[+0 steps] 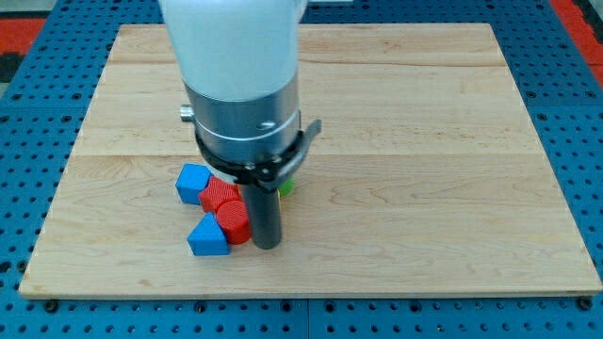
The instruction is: Adjust the group of blocks at the bottom of the board
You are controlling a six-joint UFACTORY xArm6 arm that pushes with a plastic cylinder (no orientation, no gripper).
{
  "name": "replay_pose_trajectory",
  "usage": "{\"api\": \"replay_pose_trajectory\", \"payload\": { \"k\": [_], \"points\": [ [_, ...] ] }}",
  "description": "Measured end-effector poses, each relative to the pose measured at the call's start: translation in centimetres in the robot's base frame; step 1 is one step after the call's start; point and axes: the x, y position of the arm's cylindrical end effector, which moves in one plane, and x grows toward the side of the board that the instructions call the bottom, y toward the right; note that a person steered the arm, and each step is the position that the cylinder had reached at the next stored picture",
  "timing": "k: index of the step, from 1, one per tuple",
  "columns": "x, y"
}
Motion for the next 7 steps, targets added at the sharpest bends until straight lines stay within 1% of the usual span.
{"api": "replay_pose_trajectory", "payload": {
  "k": [1, 2, 3, 5, 6, 7],
  "points": [
    [2.0, -0.2],
    [2.1, -4.2],
    [1.9, -5.7],
    [-0.9, -7.9],
    [-0.9, -8.0],
    [0.4, -8.2]
  ]
}}
